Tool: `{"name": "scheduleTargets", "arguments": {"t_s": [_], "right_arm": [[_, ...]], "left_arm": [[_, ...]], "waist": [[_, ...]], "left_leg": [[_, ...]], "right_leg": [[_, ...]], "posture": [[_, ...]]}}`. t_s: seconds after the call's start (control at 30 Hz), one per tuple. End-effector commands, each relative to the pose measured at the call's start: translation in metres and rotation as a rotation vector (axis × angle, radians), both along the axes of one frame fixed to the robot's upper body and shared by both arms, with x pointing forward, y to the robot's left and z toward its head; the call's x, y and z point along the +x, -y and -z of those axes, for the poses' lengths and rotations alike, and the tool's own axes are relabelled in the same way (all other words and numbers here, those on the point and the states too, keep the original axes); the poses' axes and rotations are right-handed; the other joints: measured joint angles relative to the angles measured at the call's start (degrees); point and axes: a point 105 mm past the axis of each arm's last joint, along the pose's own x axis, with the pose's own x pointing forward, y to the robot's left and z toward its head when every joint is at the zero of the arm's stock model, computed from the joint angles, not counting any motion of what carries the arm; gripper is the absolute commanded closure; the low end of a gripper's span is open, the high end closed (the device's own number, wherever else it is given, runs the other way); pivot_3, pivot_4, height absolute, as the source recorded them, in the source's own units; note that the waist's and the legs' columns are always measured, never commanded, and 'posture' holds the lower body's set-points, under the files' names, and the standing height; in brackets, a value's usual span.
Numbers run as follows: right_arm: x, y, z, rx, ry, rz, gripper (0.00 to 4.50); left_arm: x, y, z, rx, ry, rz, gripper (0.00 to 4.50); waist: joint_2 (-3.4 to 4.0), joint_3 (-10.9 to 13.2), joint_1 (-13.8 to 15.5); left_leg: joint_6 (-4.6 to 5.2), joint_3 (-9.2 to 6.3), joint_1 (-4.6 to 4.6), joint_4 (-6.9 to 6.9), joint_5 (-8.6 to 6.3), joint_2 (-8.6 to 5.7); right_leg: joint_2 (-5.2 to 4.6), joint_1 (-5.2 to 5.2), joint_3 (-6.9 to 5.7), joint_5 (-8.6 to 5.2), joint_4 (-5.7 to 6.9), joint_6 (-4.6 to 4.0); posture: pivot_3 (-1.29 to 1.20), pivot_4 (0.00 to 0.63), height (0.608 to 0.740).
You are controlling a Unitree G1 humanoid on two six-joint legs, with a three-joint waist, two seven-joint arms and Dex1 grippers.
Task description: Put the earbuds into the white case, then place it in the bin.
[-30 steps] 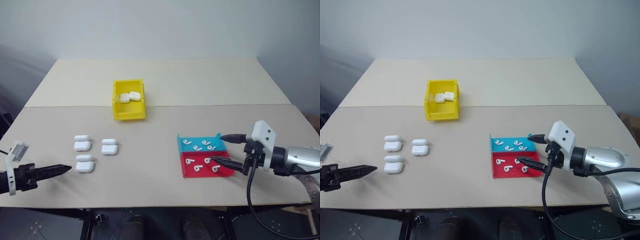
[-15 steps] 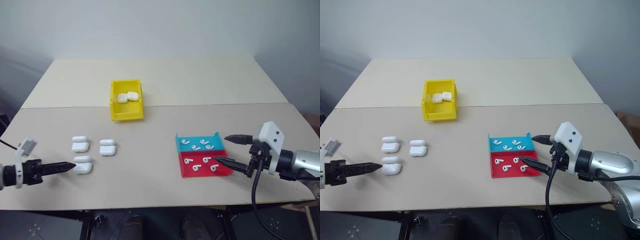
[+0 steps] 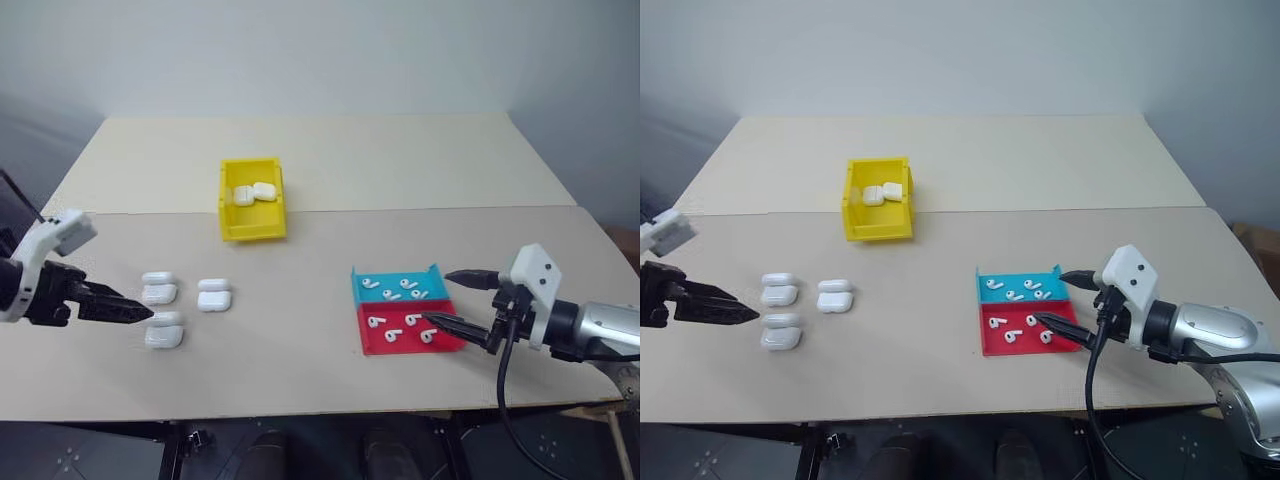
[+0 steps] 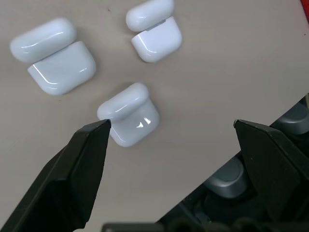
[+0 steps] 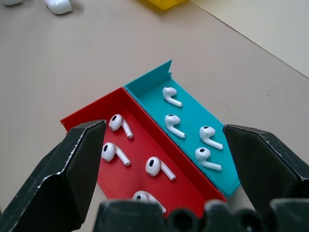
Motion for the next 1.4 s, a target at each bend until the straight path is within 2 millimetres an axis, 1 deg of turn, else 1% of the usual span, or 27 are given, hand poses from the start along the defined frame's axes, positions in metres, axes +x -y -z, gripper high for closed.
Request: {"name": "scheduleTargets", "arguments": {"t_s": [0.03,0.1,0.17,0.27,0.37,0.63,0.77,0.87,0.93,1.1,1.13,1.4], "right_arm": [[-0.002,-0.005,-0.010,0.000,0.039,-0.026,0.00],[-0.002,-0.003,-0.012,-0.002,0.035,-0.025,0.00],[-0.002,0.000,-0.013,-0.008,0.031,-0.027,0.00],[-0.003,0.002,-0.015,-0.016,0.021,-0.035,0.00],[-0.001,0.002,-0.018,-0.021,0.019,-0.042,0.00],[0.001,0.005,-0.025,-0.039,0.016,-0.059,0.00],[0.000,0.010,-0.030,-0.051,0.009,-0.064,0.00],[0.000,0.013,-0.034,-0.059,0.007,-0.066,0.00],[-0.001,0.015,-0.035,-0.070,0.002,-0.066,0.00],[-0.001,0.019,-0.038,-0.083,-0.002,-0.070,0.00],[0.000,0.019,-0.039,-0.084,-0.001,-0.071,0.00],[-0.001,0.024,-0.042,-0.094,-0.002,-0.075,0.00]], "left_arm": [[-0.003,-0.002,0.000,0.084,-0.057,-0.089,0.05],[-0.007,0.002,0.001,0.133,-0.089,-0.064,0.05],[-0.011,0.002,0.003,0.170,-0.113,-0.061,0.05],[-0.012,-0.004,0.006,0.215,-0.125,-0.101,0.05],[-0.013,-0.006,0.014,0.233,-0.145,-0.126,0.05],[0.003,-0.010,0.040,0.259,-0.159,-0.237,0.05],[0.014,0.004,0.046,0.226,-0.152,-0.245,0.05],[0.016,0.009,0.051,0.222,-0.169,-0.260,0.05],[0.018,0.009,0.054,0.231,-0.183,-0.281,0.05],[0.019,0.012,0.056,0.248,-0.187,-0.318,0.05],[0.019,0.013,0.058,0.252,-0.186,-0.324,0.05],[0.023,0.013,0.076,0.279,-0.177,-0.378,0.05]], "waist": [[-0.04,0.0,0.0],[-0.05,0.0,0.1],[-0.08,0.0,0.1],[-0.09,0.1,0.2],[-0.09,0.1,0.3],[-0.13,0.1,0.5],[-0.14,0.1,0.6],[-0.14,0.1,0.5],[-0.14,0.1,0.5],[-0.14,0.1,0.3],[-0.14,0.1,0.4],[-0.14,0.1,0.4]], "left_leg": [[0.00,0.01,-0.01,0.01,0.00,0.01],[0.00,0.05,-0.02,0.03,0.00,0.00],[0.01,0.04,-0.04,0.04,0.00,0.01],[0.02,-0.01,-0.03,0.06,-0.01,0.03],[0.02,-0.02,-0.01,0.06,-0.01,0.04],[0.02,-0.05,0.01,0.11,-0.01,0.03],[0.02,-0.09,-0.05,0.17,-0.01,-0.02],[0.02,-0.10,-0.07,0.20,-0.01,-0.05],[0.02,-0.10,-0.05,0.19,-0.01,-0.07],[0.00,-0.08,-0.02,0.19,0.00,-0.08],[0.00,-0.08,-0.01,0.20,0.00,-0.08],[-0.17,-0.05,0.02,0.20,0.10,-0.16]], "right_leg": [[0.01,-0.01,-0.01,0.00,0.01,0.00],[0.02,-0.02,-0.01,0.00,0.01,0.00],[0.01,-0.02,0.01,0.00,-0.01,0.00],[0.00,-0.03,0.04,0.00,0.00,0.01],[0.00,-0.02,0.05,0.00,0.01,0.01],[-0.03,0.00,0.05,0.00,0.05,0.01],[-0.09,-0.03,0.03,0.02,0.06,0.03],[-0.14,-0.04,0.05,0.04,0.05,0.07],[-0.16,-0.04,0.06,0.04,0.06,0.07],[-0.15,-0.10,0.13,0.04,0.25,0.07],[-0.17,-0.10,0.14,0.04,0.43,0.07],[-0.23,-0.15,0.17,0.04,0.39,0.07]], "posture": [[0.00,0.150,0.740],[0.00,0.150,0.740],[0.00,0.150,0.740],[0.00,0.150,0.740],[0.00,0.150,0.740],[0.00,0.150,0.740],[0.00,0.150,0.740],[0.00,0.150,0.740],[0.00,0.150,0.740],[0.00,0.150,0.740],[0.00,0.150,0.740],[0.00,0.150,0.740]]}}
